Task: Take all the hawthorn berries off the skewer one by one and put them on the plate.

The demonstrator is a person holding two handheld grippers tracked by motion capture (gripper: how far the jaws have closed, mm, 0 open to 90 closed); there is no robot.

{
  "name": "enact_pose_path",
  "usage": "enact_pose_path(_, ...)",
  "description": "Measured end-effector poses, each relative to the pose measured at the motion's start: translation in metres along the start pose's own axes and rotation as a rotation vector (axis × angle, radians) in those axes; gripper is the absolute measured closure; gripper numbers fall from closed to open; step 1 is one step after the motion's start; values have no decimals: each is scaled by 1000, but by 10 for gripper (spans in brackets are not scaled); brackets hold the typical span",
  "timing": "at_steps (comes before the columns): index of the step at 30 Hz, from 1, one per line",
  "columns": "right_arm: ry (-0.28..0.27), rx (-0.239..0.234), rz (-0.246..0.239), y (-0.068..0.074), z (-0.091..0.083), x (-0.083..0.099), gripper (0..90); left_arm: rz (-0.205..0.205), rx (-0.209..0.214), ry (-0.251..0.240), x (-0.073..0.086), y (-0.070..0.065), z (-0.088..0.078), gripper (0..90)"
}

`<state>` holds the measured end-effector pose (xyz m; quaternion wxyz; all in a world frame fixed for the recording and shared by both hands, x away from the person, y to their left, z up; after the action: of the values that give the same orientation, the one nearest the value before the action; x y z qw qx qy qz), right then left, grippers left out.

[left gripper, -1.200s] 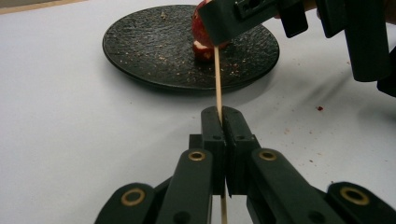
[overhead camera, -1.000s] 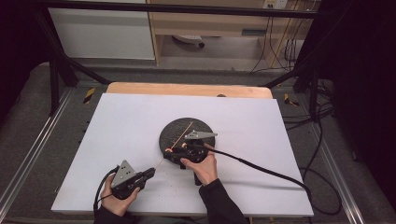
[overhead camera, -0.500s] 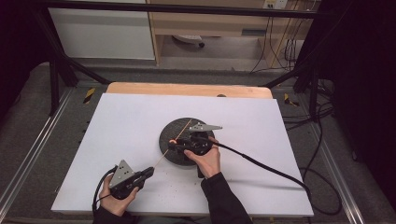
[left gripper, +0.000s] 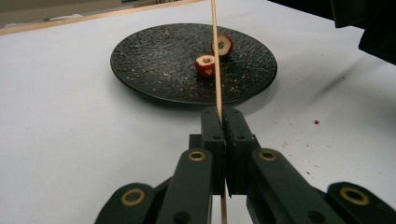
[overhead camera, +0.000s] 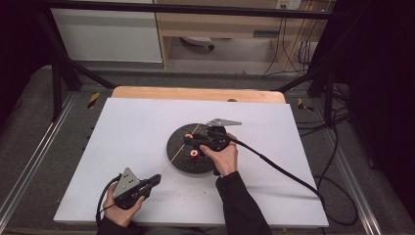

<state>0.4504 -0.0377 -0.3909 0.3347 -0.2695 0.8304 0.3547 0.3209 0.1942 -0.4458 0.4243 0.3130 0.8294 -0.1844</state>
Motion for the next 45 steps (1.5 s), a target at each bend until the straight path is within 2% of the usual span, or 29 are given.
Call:
enact_pose_path(13,-27,60,9,-18,-17,-21,617,1,2,-11,-1,0,-2,884)
enact_pose_path(20,-50,116,24,-33,-30,-33,618,4,2,-12,-1,0,-2,884)
enact_pose_path(31,-106,176,41,-50,-47,-44,617,0,-5,-15,-1,1,-3,884)
enact_pose_path(37,-92,188,44,-56,-40,-35,617,-1,-10,-15,0,1,-3,884)
enact_pose_path(45,-15,192,45,-65,-12,-12,617,-3,-11,-13,0,2,-3,883)
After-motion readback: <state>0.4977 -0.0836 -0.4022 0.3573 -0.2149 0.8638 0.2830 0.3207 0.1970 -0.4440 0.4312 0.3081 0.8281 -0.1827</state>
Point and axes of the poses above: each handheld gripper's, and its own axes: z roughly forward along the jaws, x roughly out of its underside, y roughly to its left, the point moved 3 cm from there along z, roughly forward along the jaws, and after that the axes turned 11 degrees about y, right-handed, at the moved point
